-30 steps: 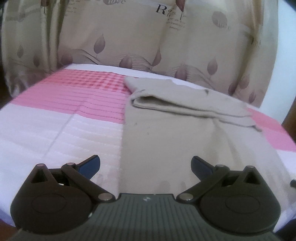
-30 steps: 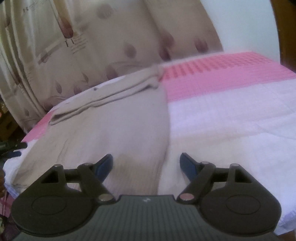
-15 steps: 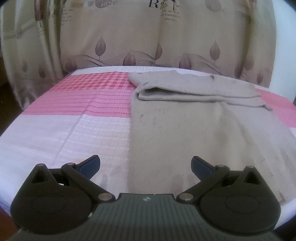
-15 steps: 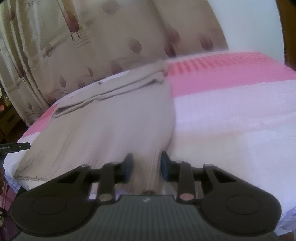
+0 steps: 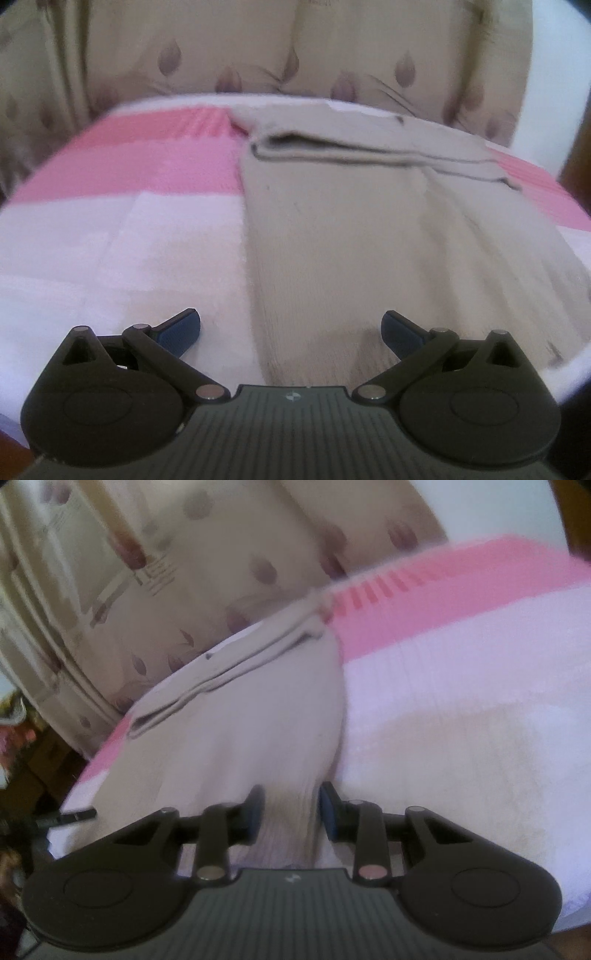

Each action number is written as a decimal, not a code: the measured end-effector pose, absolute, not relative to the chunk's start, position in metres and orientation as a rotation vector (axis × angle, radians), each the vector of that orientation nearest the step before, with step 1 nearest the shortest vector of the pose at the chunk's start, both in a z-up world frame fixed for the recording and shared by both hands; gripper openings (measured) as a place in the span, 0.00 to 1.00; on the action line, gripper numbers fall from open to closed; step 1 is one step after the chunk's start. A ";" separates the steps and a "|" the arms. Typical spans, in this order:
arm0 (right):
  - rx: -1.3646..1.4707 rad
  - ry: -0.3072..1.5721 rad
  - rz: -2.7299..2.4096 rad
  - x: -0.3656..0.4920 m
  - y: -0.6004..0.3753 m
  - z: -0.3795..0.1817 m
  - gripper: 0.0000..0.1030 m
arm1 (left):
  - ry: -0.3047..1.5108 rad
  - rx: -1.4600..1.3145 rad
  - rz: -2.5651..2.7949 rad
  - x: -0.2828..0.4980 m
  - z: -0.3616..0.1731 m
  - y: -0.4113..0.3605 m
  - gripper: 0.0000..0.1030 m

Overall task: Fold small clothes
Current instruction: 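Grasp the sweater hem with the right tool, then grasp the hem with the left tool while the right tool holds the hem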

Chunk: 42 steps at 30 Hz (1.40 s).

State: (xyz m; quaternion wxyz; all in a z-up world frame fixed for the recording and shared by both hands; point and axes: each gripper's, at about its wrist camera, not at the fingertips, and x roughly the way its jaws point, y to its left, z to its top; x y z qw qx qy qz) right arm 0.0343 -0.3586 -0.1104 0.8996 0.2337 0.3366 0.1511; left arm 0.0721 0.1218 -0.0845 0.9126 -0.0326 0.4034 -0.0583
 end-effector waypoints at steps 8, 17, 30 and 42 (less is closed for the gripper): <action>0.481 0.683 0.301 0.032 -0.356 -0.112 0.30 | 0.826 -0.040 -0.210 0.071 -0.087 0.129 0.89; 0.495 0.754 0.404 0.043 -0.354 -0.113 0.17 | 0.852 -0.142 -0.344 0.081 -0.082 0.125 0.10; 0.571 0.787 0.445 0.051 -0.363 -0.120 0.10 | 0.898 -0.340 -0.503 0.092 -0.084 0.144 0.80; 0.630 0.718 0.484 0.054 -0.357 -0.125 0.07 | 0.847 -0.296 -0.386 0.082 -0.083 0.127 0.09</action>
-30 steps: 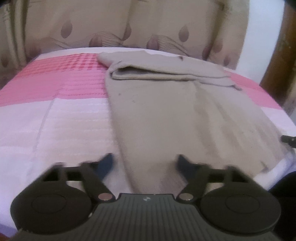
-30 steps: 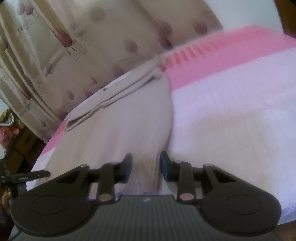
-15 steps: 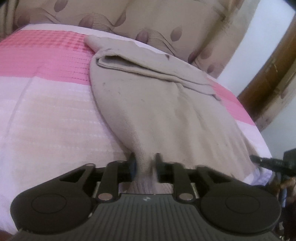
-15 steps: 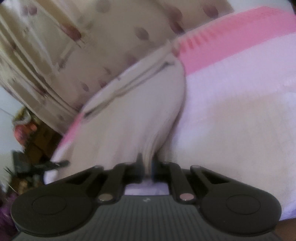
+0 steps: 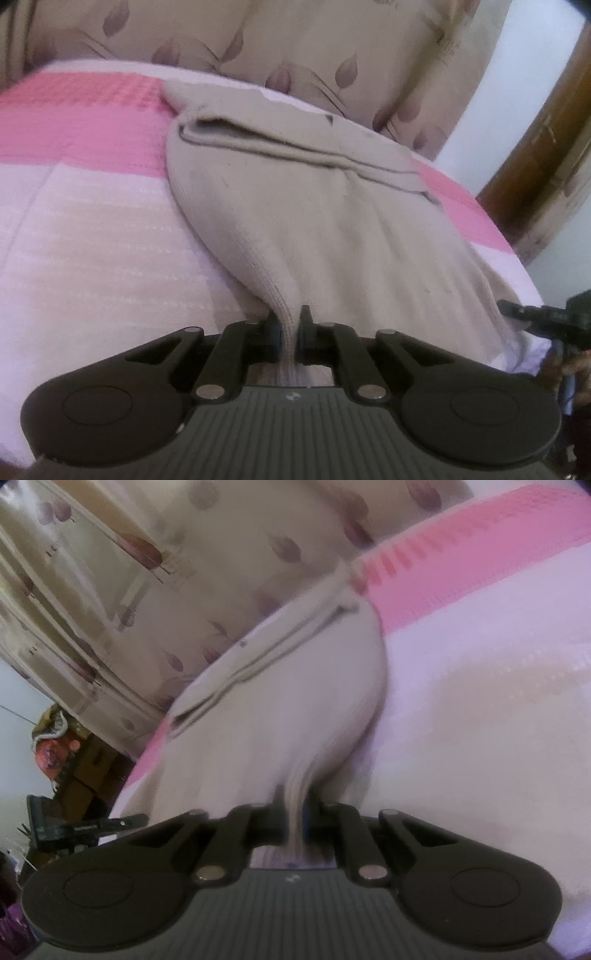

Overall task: Fold small clothes
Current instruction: 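Grasp the hem with the left tool while the right tool holds the hem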

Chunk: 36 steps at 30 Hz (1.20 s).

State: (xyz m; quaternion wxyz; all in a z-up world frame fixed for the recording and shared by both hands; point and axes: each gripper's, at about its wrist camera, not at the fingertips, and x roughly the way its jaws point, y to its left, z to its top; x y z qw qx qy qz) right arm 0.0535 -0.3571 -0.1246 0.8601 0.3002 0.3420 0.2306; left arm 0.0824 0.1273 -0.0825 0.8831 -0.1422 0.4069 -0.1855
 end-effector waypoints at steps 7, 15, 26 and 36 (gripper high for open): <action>0.711 0.622 0.526 0.043 -0.358 -0.107 0.06 | 0.759 -0.404 -0.398 0.069 -0.059 0.147 0.09; 0.729 0.571 0.548 0.027 -0.348 -0.096 0.06 | 0.744 -0.426 -0.399 0.051 -0.053 0.155 0.09; 0.819 0.534 0.585 -0.013 -0.340 -0.095 0.06 | 0.748 -0.453 -0.392 0.028 -0.045 0.178 0.09; 0.884 0.516 0.610 -0.047 -0.333 -0.091 0.06 | 0.724 -0.526 -0.392 0.017 -0.038 0.196 0.09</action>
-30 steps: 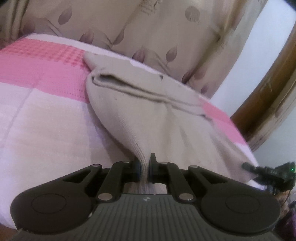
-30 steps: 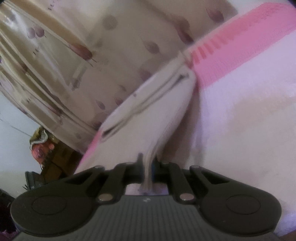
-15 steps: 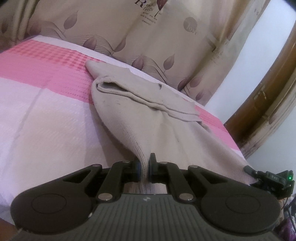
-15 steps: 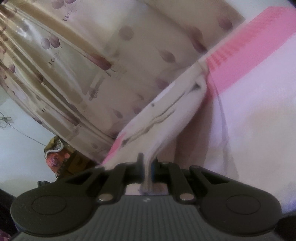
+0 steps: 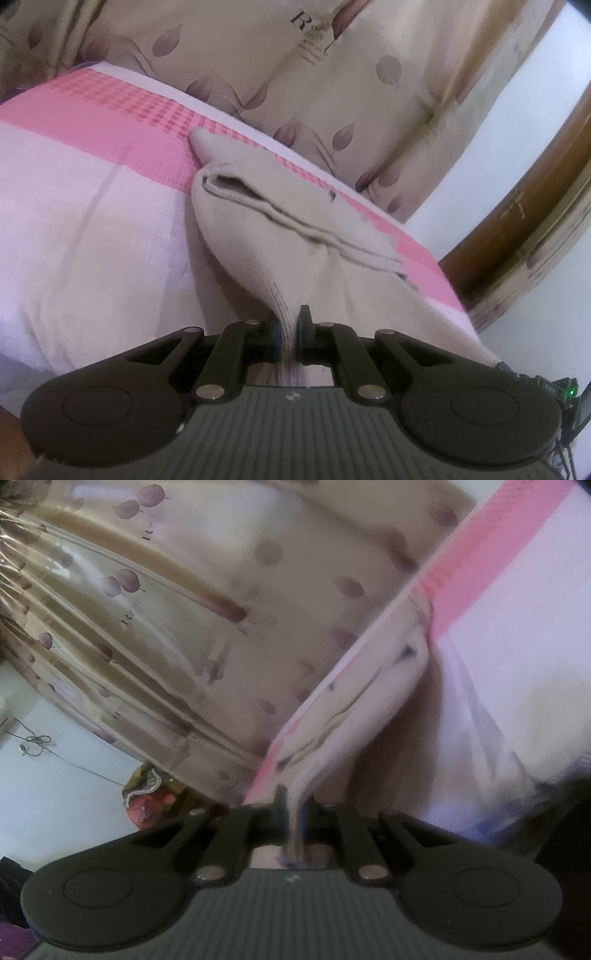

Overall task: Fold small clothes
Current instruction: 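Grasp the hem with the left tool while the right tool holds the hem, then lift the sweater hem with both tools and fold it toward the collar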

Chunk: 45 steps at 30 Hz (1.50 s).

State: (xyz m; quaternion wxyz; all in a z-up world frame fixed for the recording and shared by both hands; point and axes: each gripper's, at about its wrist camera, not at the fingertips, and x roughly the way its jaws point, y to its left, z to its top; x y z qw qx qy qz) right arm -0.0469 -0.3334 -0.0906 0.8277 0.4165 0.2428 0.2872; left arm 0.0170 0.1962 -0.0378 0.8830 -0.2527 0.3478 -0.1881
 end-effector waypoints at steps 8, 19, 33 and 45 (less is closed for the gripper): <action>0.890 0.474 0.634 -0.033 -0.335 -0.067 0.06 | 0.672 -0.580 -0.386 0.022 -0.023 0.200 0.09; 0.844 0.434 0.649 0.037 -0.339 -0.027 0.07 | 0.599 -0.683 -0.352 0.078 0.009 0.208 0.09; 0.832 0.500 0.529 0.209 -0.350 -0.031 0.06 | 0.636 -0.740 -0.199 0.236 -0.008 0.209 0.10; 1.042 0.589 0.369 0.317 -0.358 -0.107 0.10 | 0.681 -0.797 -0.080 0.304 -0.056 0.218 0.62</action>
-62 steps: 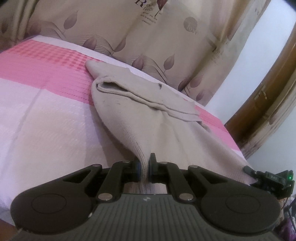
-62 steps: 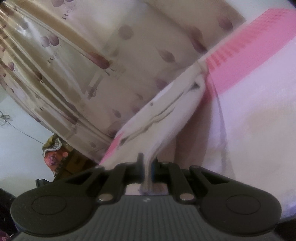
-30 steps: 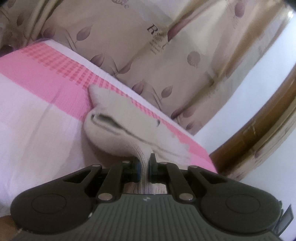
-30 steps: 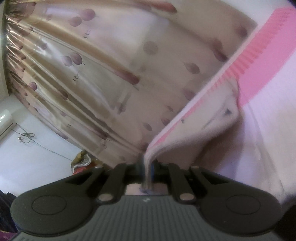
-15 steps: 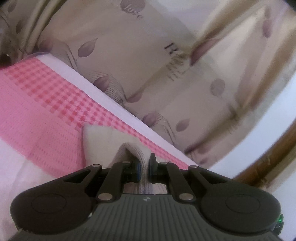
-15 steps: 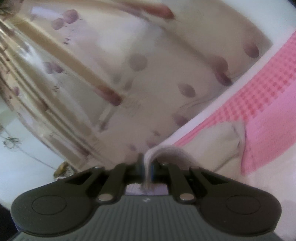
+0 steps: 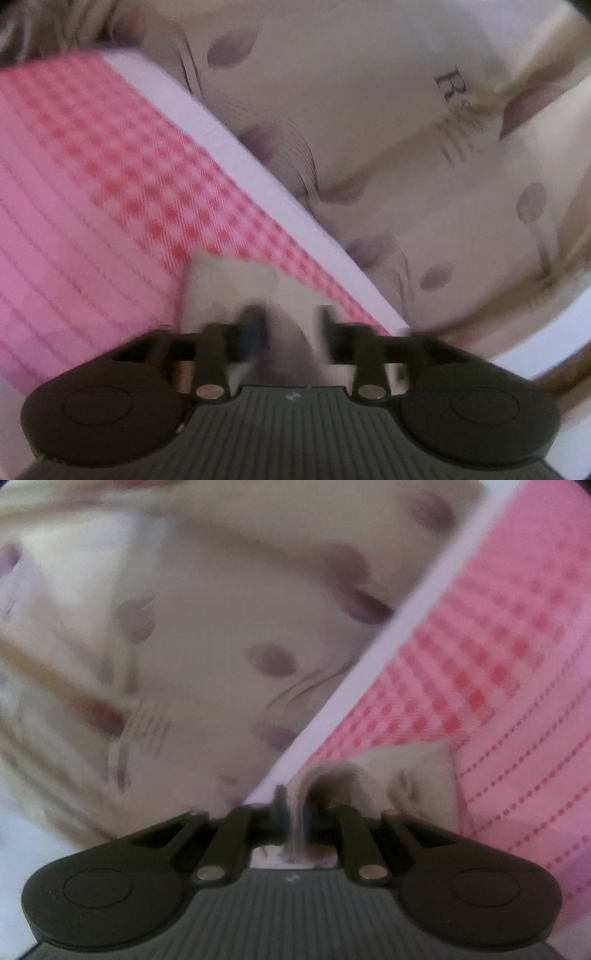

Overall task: Fold small clothes
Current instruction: 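Lift the sweater hem with both tools and fold it toward the collar, then open both tools to release the folded hem onto the sweater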

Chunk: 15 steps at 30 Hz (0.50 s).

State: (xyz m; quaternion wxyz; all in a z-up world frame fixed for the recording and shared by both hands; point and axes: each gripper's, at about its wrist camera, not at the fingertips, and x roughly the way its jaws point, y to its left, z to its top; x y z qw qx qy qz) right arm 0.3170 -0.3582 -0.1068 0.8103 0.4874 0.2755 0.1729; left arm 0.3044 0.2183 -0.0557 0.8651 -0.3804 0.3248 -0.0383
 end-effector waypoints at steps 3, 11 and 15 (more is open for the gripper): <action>1.091 0.584 0.360 0.326 -0.360 -0.121 0.24 | 0.594 -0.741 -0.023 0.306 -0.045 0.223 0.85; 1.285 0.345 0.505 0.283 -0.374 -0.128 0.81 | 0.576 -0.594 -0.126 0.282 -0.015 0.224 0.87; 1.099 0.428 0.634 0.266 -0.350 -0.108 0.81 | 0.691 -0.489 -0.315 0.271 -0.013 0.198 0.86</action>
